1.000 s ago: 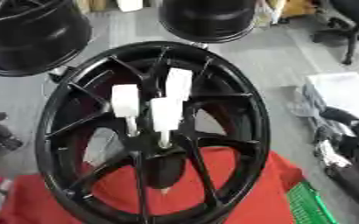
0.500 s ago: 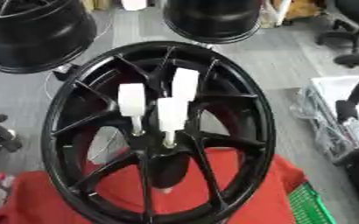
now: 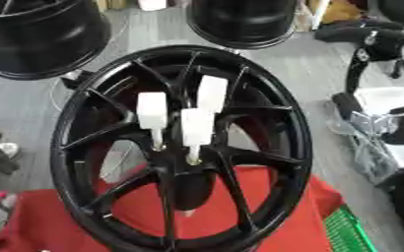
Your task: Pull the pin out of the wheel hub.
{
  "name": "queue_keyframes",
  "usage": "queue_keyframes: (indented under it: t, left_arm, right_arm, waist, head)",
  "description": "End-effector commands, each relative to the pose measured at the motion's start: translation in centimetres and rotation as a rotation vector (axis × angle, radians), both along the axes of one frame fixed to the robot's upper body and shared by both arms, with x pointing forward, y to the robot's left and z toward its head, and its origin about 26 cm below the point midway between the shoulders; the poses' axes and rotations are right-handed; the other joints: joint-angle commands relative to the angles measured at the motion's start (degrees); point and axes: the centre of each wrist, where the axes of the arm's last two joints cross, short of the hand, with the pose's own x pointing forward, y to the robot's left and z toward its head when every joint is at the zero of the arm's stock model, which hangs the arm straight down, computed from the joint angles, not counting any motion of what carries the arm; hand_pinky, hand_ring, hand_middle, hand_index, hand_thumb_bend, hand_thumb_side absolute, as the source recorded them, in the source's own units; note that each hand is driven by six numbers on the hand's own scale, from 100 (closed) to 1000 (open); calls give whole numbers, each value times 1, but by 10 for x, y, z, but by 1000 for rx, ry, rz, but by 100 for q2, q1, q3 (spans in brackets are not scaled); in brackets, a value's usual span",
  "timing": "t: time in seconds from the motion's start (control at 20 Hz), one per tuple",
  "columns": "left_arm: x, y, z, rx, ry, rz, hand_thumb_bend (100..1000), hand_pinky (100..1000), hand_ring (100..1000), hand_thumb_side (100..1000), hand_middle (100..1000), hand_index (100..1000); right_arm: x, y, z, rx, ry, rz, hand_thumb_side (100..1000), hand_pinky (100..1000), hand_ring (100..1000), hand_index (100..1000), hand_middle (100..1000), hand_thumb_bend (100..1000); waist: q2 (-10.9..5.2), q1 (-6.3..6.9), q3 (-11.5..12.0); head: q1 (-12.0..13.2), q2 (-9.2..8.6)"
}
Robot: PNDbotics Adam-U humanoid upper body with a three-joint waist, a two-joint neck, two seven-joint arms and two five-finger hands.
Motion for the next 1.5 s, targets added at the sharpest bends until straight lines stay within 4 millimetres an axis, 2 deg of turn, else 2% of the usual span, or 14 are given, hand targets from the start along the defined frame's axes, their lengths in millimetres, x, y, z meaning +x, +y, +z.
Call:
queue_keyframes:
  t: [0.05,0.15,0.2,0.35,0.45,0.9,1.25,1.5]
  left_arm:
    - [0,3,7,31,-16,-5,138,646,469,962,505,781]
    - [0,3,7,31,-16,-5,137,646,468,960,505,781]
    - [0,2,8,37,-18,-17,136,646,468,960,504,781]
    - [3,-3,10,49,-26,-61,134,646,468,957,504,781]
    - [4,-5,10,48,-32,-76,132,646,468,955,504,781]
    - [4,-6,10,39,-46,-74,129,646,467,954,504,780]
    - [4,-5,10,38,-47,-68,130,645,466,955,503,780]
    - [5,-7,9,34,-44,-77,130,645,466,955,503,780]
  right_arm:
    - [-4,1,13,-48,-3,7,200,512,465,950,911,100]
    - [-4,2,13,-49,0,8,202,524,470,960,933,100]
    - [-3,4,13,-53,-2,21,209,522,451,965,939,100]
    - [0,19,13,-109,-8,66,226,519,442,967,940,100]
    - [3,32,13,-148,0,83,229,519,442,968,941,100]
    - [37,73,21,-242,18,78,228,514,440,969,946,100]
    - [47,72,31,-286,45,94,232,510,438,969,948,100]
    - [68,83,23,-306,78,76,246,506,433,967,939,100]
  waist:
    - [-126,-7,-5]
    - [-126,-9,-4]
    - [-123,-32,45]
    - [-104,-82,371]
    - [-93,-78,486]
    - [-52,0,515]
    - [-49,10,481]
    - [-55,30,539]
  head:
    - [-21,-39]
    - [-28,-42]
    - [-190,-91]
    - [-533,-138]
    - [-616,-148]
    - [-636,-122]
    - [-604,-120]
    - [-629,-57]
